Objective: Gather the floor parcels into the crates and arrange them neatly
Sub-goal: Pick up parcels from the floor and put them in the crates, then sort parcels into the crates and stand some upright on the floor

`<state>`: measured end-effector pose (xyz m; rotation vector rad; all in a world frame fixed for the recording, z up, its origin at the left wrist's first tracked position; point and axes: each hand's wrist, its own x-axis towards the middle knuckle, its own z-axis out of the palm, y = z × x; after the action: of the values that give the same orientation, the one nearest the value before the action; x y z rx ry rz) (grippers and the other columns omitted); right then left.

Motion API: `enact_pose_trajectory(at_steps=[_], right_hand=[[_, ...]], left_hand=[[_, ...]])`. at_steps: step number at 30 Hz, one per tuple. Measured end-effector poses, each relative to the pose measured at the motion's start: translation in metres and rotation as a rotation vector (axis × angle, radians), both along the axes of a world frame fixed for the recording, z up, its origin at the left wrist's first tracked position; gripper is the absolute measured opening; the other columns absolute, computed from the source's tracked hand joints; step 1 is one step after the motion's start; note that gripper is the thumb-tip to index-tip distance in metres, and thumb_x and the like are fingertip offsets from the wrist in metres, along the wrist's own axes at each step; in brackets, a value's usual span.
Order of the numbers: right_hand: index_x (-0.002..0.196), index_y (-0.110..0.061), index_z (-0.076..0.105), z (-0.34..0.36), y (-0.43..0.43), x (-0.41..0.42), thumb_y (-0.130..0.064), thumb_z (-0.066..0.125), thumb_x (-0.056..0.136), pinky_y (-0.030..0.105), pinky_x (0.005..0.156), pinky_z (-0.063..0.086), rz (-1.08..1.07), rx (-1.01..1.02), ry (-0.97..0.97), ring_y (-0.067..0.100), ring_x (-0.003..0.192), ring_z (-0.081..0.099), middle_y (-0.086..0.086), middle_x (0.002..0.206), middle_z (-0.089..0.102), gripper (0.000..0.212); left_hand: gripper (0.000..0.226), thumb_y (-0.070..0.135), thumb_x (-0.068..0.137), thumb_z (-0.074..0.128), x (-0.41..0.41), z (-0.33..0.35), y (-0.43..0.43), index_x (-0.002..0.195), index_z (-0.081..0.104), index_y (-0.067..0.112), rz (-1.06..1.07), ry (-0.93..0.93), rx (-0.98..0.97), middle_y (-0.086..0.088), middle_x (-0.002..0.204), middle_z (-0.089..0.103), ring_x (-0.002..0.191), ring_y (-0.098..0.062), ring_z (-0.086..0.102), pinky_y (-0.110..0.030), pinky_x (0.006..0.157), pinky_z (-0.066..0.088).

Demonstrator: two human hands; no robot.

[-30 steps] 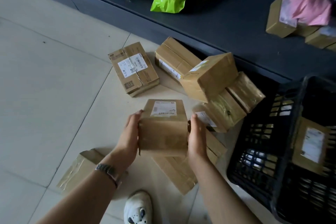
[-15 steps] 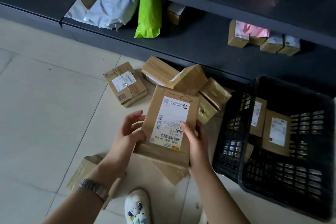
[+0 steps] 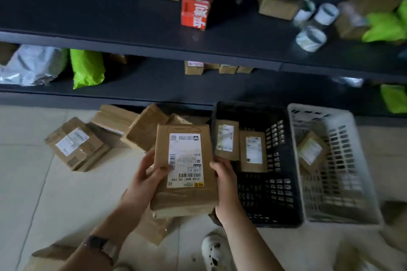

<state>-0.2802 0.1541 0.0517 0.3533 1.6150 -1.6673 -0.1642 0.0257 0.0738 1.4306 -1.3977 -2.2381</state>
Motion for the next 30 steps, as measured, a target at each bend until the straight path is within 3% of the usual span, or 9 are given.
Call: enact_pose_trajectory(at_steps=[3, 6, 9, 12, 17, 21, 23, 26, 30], right_hand=[[0.087, -0.010, 0.056, 0.003, 0.062, -0.060, -0.027, 0.074, 0.075, 0.036, 0.080, 0.050, -0.040, 0.078, 0.079, 0.024, 0.090, 0.067, 0.007, 0.089, 0.070, 0.028], [0.087, -0.006, 0.049, 0.001, 0.133, -0.131, -0.039, 0.084, 0.074, 0.032, 0.076, 0.054, -0.036, 0.169, 0.171, 0.015, 0.086, 0.068, 0.006, 0.087, 0.066, 0.050], [0.105, -0.009, 0.060, -0.014, 0.201, -0.204, -0.047, 0.084, 0.066, 0.049, 0.086, 0.057, -0.090, 0.241, 0.240, 0.026, 0.096, 0.072, 0.011, 0.103, 0.073, 0.059], [0.122, -0.010, 0.057, -0.024, 0.269, -0.269, -0.045, 0.082, 0.071, 0.053, 0.083, 0.059, -0.179, 0.291, 0.269, 0.030, 0.097, 0.073, 0.012, 0.108, 0.073, 0.067], [0.101, -0.026, 0.057, -0.056, 0.370, -0.342, -0.029, 0.066, 0.093, 0.023, 0.063, 0.057, -0.242, 0.452, 0.271, 0.022, 0.089, 0.072, 0.004, 0.101, 0.073, 0.012], [0.127, -0.017, 0.048, -0.115, 0.426, -0.356, -0.043, 0.062, 0.093, 0.026, 0.059, 0.058, -0.325, 0.524, 0.171, 0.019, 0.082, 0.071, 0.006, 0.108, 0.071, 0.044], [0.130, -0.013, 0.044, -0.140, 0.442, -0.352, -0.042, 0.059, 0.094, 0.011, 0.051, 0.050, -0.341, 0.593, 0.168, 0.012, 0.076, 0.067, 0.006, 0.108, 0.068, 0.048], [0.138, -0.013, 0.040, -0.173, 0.451, -0.345, -0.038, 0.060, 0.095, 0.011, 0.052, 0.049, -0.291, 0.663, 0.199, 0.007, 0.073, 0.065, 0.008, 0.115, 0.067, 0.054], [0.138, -0.014, 0.036, -0.201, 0.453, -0.342, -0.026, 0.061, 0.096, 0.010, 0.049, 0.047, -0.177, 0.662, 0.139, -0.002, 0.074, 0.059, -0.001, 0.110, 0.062, 0.050]], left_hand=[[0.049, 0.005, 0.087, 0.066, -0.073, 0.000, 0.054, 0.123, 0.044, 0.029, -0.127, 0.041, -0.061, -0.001, 0.107, 0.066, 0.083, -0.008, 0.069, -0.016, 0.057, 0.054], [0.057, 0.003, 0.080, 0.074, -0.149, -0.025, 0.113, 0.112, 0.044, 0.039, -0.281, 0.050, -0.155, -0.006, 0.120, 0.058, 0.099, -0.008, 0.066, -0.022, 0.068, 0.057], [0.065, 0.015, 0.068, 0.077, -0.224, -0.048, 0.181, 0.099, 0.041, 0.059, -0.402, 0.014, -0.250, 0.000, 0.125, 0.048, 0.116, -0.014, 0.052, -0.039, 0.086, 0.057], [0.060, 0.017, 0.067, 0.072, -0.301, -0.059, 0.256, 0.105, 0.040, 0.052, -0.482, 0.045, -0.197, 0.005, 0.124, 0.044, 0.119, -0.010, 0.047, -0.036, 0.090, 0.055], [0.062, 0.010, 0.079, 0.068, -0.405, -0.096, 0.351, 0.127, 0.038, 0.035, -0.665, 0.011, -0.104, 0.001, 0.129, 0.047, 0.120, -0.017, 0.053, -0.020, 0.078, 0.056], [0.073, 0.011, 0.090, 0.051, -0.442, -0.134, 0.407, 0.153, 0.017, 0.029, -0.915, -0.091, -0.030, -0.001, 0.151, 0.036, 0.133, -0.024, 0.044, -0.035, 0.097, 0.051], [0.077, 0.011, 0.090, 0.048, -0.446, -0.153, 0.426, 0.154, 0.012, 0.031, -0.962, -0.137, -0.010, -0.002, 0.155, 0.030, 0.135, -0.026, 0.042, -0.040, 0.100, 0.049], [0.082, 0.001, 0.084, 0.053, -0.445, -0.179, 0.441, 0.153, 0.018, 0.028, -0.898, -0.207, 0.102, -0.004, 0.148, 0.041, 0.124, -0.025, 0.052, -0.034, 0.088, 0.056], [0.061, -0.009, 0.085, 0.050, -0.441, -0.189, 0.438, 0.135, 0.043, 0.026, -0.768, -0.210, 0.242, 0.003, 0.109, 0.064, 0.088, -0.010, 0.063, -0.016, 0.053, 0.052]])
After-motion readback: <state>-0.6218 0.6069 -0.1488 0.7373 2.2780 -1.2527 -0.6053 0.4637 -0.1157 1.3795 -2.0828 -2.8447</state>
